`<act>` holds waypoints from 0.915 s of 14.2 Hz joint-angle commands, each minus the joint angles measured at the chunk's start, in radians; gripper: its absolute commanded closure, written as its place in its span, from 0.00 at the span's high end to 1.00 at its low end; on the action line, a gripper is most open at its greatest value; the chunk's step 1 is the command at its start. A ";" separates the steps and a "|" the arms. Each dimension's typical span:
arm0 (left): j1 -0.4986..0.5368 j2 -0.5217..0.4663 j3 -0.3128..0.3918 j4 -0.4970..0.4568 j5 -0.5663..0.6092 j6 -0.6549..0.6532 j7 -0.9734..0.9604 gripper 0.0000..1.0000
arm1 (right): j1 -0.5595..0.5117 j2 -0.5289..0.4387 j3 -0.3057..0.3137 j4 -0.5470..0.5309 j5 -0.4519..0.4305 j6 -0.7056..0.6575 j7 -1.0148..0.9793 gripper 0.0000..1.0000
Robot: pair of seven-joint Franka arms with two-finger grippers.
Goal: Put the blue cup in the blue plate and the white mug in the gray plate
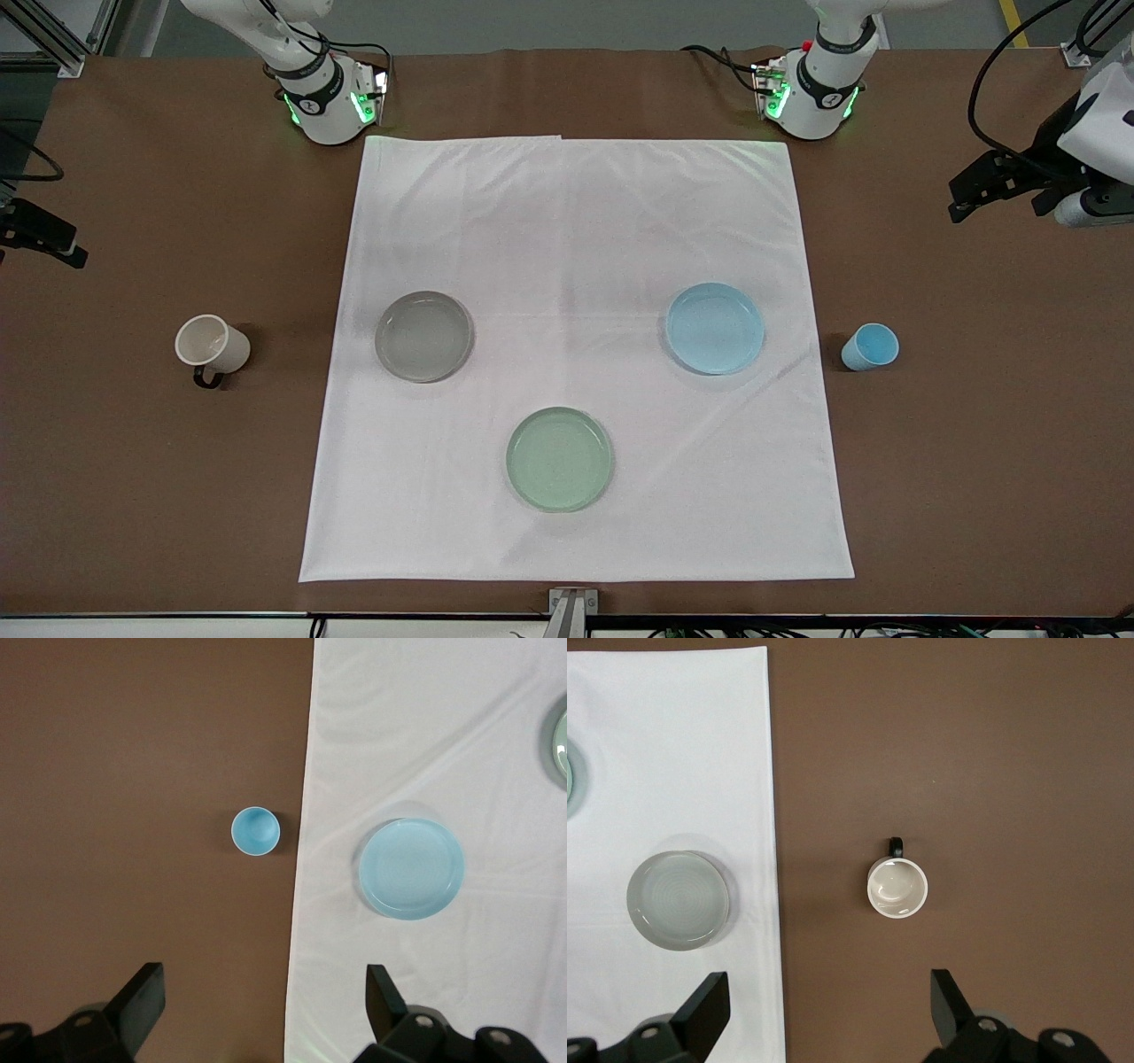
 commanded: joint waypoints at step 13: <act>0.006 0.014 0.005 0.019 -0.006 -0.004 0.014 1.00 | 0.006 0.106 0.004 0.013 -0.014 -0.005 0.006 1.00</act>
